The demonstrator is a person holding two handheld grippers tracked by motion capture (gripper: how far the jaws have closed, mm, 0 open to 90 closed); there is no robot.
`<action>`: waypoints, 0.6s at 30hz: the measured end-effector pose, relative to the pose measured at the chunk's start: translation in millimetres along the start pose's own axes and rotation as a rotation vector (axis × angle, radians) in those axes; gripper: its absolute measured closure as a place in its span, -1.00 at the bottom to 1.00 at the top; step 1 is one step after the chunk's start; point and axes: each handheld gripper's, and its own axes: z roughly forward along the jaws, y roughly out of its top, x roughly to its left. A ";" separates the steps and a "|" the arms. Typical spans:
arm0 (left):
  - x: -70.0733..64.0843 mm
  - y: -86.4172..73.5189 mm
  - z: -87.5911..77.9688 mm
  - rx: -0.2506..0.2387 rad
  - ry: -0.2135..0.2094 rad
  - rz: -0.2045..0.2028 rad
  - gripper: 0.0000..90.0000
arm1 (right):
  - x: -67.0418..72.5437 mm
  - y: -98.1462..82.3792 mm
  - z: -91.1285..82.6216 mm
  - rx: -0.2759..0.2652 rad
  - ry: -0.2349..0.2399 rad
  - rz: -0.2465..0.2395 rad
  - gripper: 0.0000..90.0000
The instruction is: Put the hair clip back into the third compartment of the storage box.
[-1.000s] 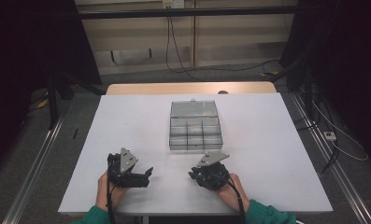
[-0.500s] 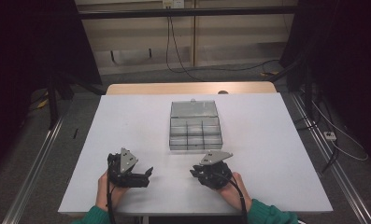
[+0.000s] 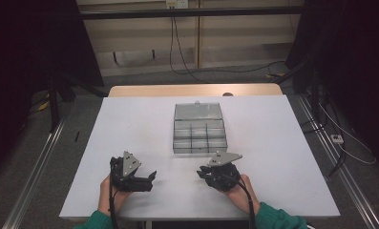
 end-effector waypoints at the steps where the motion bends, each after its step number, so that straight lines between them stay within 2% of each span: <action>1: 0.1 -0.1 0.2 0.001 0.001 0.000 -0.99 | -0.3 0.2 -0.5 -0.001 -0.002 -0.001 0.74; 18: -0.1 0.1 0.0 0.002 0.000 -0.001 -0.98 | -8.9 2.1 -8.2 -0.032 -0.030 0.013 0.74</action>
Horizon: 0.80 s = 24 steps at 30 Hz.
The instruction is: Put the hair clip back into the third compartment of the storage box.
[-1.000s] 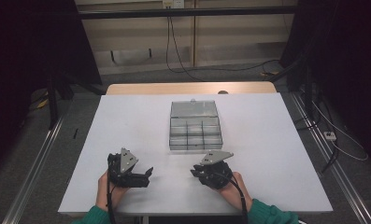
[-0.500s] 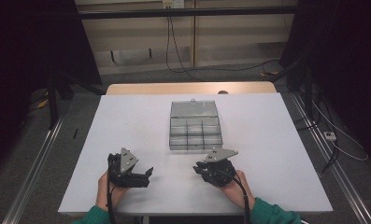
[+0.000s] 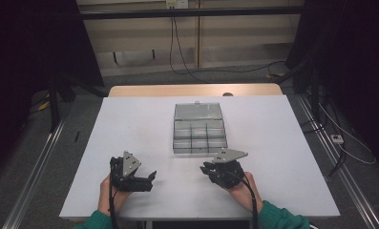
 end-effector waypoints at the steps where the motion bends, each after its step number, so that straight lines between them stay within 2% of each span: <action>1: -0.3 0.1 0.0 0.000 0.002 0.002 -0.98 | -0.5 0.1 -0.4 0.000 0.003 0.003 0.74; 24: -0.9 0.6 -0.2 -0.001 0.001 0.007 -0.98 | -14.6 2.8 -7.1 -0.028 -0.042 0.023 0.75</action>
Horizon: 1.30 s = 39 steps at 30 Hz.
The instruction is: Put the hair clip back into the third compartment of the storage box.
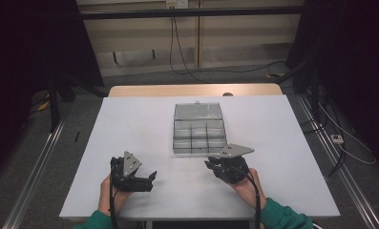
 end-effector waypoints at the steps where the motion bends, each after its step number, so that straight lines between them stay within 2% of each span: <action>1: 0.0 -0.1 0.1 0.000 0.000 0.000 -0.98 | -0.9 0.2 -0.4 -0.003 -0.001 0.001 0.75; 39: -0.2 -0.2 1.1 0.001 -0.001 0.001 -0.98 | -25.7 6.0 -5.5 -0.045 -0.076 0.038 0.75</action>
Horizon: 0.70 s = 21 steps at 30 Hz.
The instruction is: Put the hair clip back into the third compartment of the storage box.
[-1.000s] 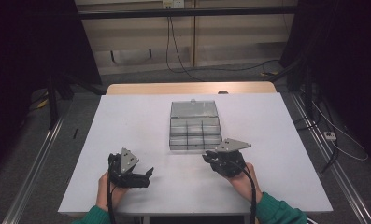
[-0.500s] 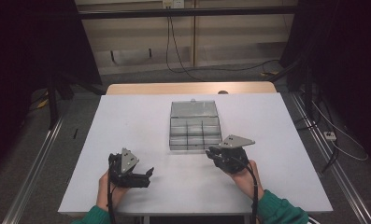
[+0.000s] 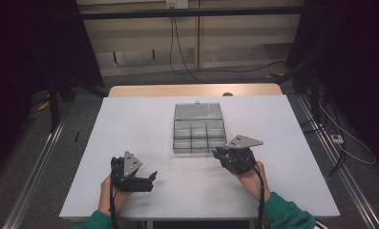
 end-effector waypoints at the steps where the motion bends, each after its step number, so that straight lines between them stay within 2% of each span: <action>1: 0.0 0.0 0.0 0.000 -0.001 0.000 -0.98 | -0.7 0.2 -0.1 -0.001 -0.003 0.000 0.75; 21: 0.0 0.0 -0.1 0.000 0.000 0.001 -0.98 | -11.9 4.9 2.7 -0.012 -0.031 0.020 0.75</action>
